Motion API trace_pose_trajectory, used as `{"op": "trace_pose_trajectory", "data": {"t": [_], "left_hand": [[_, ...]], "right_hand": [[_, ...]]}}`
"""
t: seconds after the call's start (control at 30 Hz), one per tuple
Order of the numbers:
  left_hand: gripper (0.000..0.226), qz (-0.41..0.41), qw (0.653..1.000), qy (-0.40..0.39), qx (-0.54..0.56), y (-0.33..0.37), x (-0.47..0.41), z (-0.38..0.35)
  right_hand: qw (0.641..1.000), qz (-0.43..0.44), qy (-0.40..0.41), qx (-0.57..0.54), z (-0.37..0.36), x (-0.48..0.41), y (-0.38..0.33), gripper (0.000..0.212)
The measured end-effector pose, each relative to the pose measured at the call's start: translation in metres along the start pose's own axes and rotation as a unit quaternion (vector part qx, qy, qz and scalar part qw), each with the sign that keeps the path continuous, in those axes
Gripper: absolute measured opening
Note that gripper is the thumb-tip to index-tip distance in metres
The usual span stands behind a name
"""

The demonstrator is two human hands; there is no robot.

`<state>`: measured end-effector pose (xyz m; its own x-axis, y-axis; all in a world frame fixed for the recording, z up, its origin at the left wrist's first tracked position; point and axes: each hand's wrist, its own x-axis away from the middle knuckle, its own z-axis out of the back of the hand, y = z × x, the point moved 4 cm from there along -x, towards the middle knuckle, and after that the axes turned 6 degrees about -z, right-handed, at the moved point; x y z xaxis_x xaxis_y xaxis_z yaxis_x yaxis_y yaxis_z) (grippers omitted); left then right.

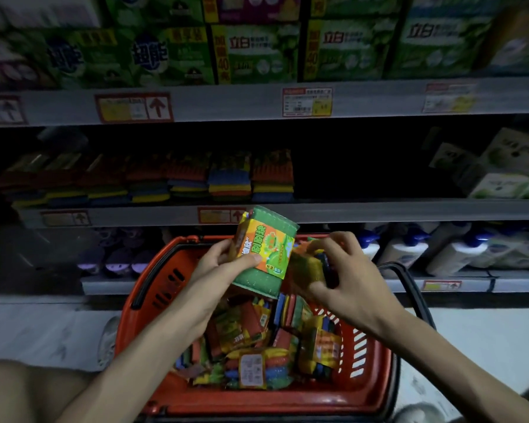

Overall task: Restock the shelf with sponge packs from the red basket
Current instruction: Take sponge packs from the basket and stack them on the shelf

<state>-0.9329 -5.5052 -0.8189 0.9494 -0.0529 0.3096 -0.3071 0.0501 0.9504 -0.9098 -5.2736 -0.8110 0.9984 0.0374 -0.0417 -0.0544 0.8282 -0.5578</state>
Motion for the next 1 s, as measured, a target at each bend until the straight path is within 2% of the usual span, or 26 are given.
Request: {"op": "trace_pose_trajectory", "data": {"t": [0.03,0.1,0.27,0.4,0.47,0.53,0.67,0.73,0.83,1.0], "left_hand": [[0.087,-0.005,1.0,0.012,0.0,0.001,-0.001,0.002],[0.088,-0.023,0.999,0.043,0.005,0.004,-0.004,0.006],[0.066,-0.05,0.994,0.096,0.03,0.011,-0.004,0.011],[0.046,-0.038,0.993,0.09,0.063,0.011,-0.007,0.016],[0.049,-0.031,0.993,0.089,0.074,0.011,-0.008,0.018],[0.05,-0.019,0.992,0.086,0.092,0.009,-0.009,0.018],[0.034,0.003,0.992,0.076,0.101,0.005,-0.012,0.017],[0.042,0.008,0.99,0.066,0.124,0.004,-0.014,0.015],[0.061,0.005,0.985,0.061,0.163,0.008,-0.016,0.01],[0.067,-0.034,0.981,0.085,0.171,0.017,-0.013,-0.007]], "right_hand": [[0.998,0.015,-0.02,0.061,-0.003,0.001,0.003,0.058],[0.982,0.035,-0.062,0.175,-0.015,0.003,0.011,0.058],[0.931,0.054,-0.154,0.326,-0.051,0.003,0.03,0.054],[0.911,0.046,-0.183,0.366,-0.08,0.007,0.045,0.068],[0.908,0.029,-0.2,0.367,-0.089,0.007,0.053,0.074],[0.92,0.0,-0.205,0.334,-0.092,0.004,0.059,0.075],[0.959,-0.026,-0.17,0.227,-0.086,-0.004,0.063,0.049],[0.966,0.009,-0.123,0.225,-0.074,-0.008,0.057,0.037],[0.973,0.063,-0.047,0.216,-0.049,-0.011,0.039,0.034],[0.987,0.075,0.046,0.133,-0.004,-0.005,0.016,0.031]]}}
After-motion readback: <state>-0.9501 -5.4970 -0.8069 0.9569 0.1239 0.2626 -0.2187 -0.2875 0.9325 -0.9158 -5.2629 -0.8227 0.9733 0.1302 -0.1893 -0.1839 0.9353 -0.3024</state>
